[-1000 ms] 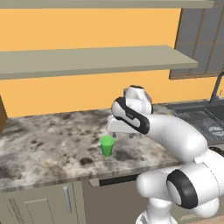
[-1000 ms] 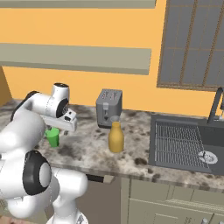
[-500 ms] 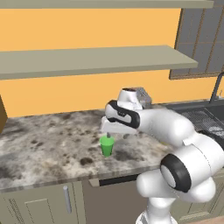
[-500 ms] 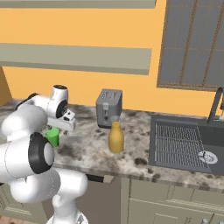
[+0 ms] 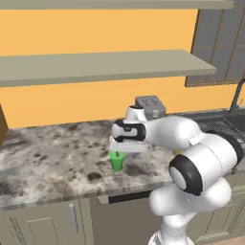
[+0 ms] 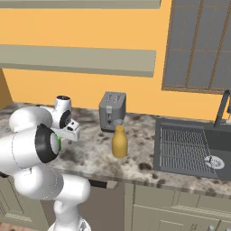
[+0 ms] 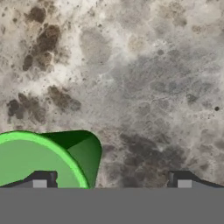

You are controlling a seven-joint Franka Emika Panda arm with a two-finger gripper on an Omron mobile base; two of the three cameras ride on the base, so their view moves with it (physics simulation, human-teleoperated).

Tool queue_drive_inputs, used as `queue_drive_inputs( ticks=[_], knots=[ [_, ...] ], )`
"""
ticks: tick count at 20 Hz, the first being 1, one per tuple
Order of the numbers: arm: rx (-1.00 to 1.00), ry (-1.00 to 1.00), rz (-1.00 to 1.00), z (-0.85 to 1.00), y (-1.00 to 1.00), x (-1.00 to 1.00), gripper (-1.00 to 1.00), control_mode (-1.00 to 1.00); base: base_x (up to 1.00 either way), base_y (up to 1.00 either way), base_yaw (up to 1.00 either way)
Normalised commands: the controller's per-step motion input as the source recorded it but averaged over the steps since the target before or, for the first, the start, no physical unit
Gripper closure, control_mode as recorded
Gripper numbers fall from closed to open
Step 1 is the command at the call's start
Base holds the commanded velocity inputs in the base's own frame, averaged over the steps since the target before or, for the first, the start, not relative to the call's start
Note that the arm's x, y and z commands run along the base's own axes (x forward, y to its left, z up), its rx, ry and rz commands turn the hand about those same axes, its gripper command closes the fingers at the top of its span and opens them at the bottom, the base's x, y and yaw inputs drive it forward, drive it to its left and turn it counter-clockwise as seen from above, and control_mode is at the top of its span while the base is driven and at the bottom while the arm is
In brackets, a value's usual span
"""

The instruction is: Place the pitcher and cup on the dining counter for serving.

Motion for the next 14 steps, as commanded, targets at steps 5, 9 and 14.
queue_drive_inputs(
  ticks=[5, 9, 14],
  knots=[
    [-0.01, 0.00, -0.02, -0.34, 0.07, 0.22, -1.00, -1.00, 0.00, 0.00, 0.00],
    [0.00, 0.00, -0.02, -0.32, 0.08, 0.21, -1.00, -1.00, 0.00, 0.00, 0.00],
    [0.00, -0.01, -0.02, -0.40, 0.09, 0.09, 1.00, -1.00, 0.00, 0.00, 0.00]
  ],
)
